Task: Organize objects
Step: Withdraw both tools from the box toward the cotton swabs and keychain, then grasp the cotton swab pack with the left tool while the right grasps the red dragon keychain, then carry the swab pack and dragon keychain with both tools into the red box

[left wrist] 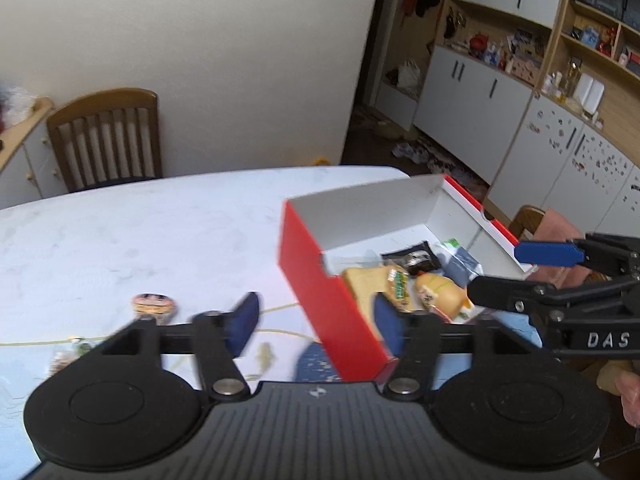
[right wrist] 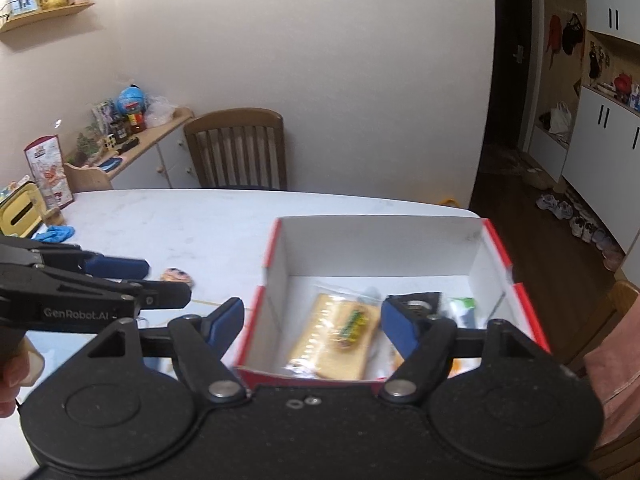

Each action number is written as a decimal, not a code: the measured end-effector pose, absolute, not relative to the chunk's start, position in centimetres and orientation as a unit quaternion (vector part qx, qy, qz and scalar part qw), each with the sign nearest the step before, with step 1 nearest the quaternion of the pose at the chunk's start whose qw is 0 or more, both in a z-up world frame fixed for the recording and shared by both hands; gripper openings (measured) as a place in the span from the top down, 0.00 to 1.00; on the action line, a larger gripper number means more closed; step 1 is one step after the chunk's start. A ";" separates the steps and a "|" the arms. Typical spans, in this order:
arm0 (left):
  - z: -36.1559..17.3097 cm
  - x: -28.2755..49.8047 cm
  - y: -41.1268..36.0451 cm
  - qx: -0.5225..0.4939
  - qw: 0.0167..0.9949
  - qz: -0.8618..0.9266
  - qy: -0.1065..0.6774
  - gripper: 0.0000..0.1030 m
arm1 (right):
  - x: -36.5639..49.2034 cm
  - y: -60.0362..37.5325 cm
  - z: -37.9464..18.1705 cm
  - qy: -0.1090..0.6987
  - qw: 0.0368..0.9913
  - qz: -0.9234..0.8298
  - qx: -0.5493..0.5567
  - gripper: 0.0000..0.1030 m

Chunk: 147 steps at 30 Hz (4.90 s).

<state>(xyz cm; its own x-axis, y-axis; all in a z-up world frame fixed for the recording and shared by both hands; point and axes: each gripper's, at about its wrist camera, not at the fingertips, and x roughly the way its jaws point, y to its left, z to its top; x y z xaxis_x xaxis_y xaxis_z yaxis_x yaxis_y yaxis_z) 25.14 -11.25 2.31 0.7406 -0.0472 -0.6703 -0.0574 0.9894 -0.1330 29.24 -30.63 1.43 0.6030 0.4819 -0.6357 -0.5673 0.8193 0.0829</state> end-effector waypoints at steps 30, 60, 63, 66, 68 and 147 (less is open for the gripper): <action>-1.7 14.2 7.7 -0.097 0.932 0.033 0.347 0.00 | 22.1 -15.2 -0.9 0.340 0.873 0.337 -0.092 0.02; -11.5 20.9 12.9 -0.078 0.912 0.039 0.400 0.00 | 24.1 -6.6 -9.9 0.399 0.823 0.371 -0.161 0.03; -12.0 21.6 13.3 -0.091 0.907 0.034 0.410 0.00 | 23.3 -5.4 -10.7 0.399 0.814 0.386 -0.168 0.04; -12.6 22.1 13.6 -0.101 0.902 0.035 0.418 0.00 | 22.6 -4.2 -11.6 0.398 0.811 0.391 -0.175 0.07; -12.8 22.3 13.7 -0.105 0.901 0.038 0.420 0.00 | 22.2 -3.3 -12.1 0.399 0.808 0.395 -0.180 0.09; 0.2 22.7 -12.5 0.002 0.934 -0.074 0.350 0.32 | 25.5 -29.3 0.8 0.330 0.872 0.341 -0.119 0.62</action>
<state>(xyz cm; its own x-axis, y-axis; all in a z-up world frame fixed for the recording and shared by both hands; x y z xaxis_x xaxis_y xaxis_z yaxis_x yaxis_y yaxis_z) 22.72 -12.53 0.22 0.7442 -0.1375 -0.6537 0.1408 0.9889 -0.0477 25.55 -29.32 0.81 0.5492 0.5165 -0.6569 -0.6731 0.7393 0.0186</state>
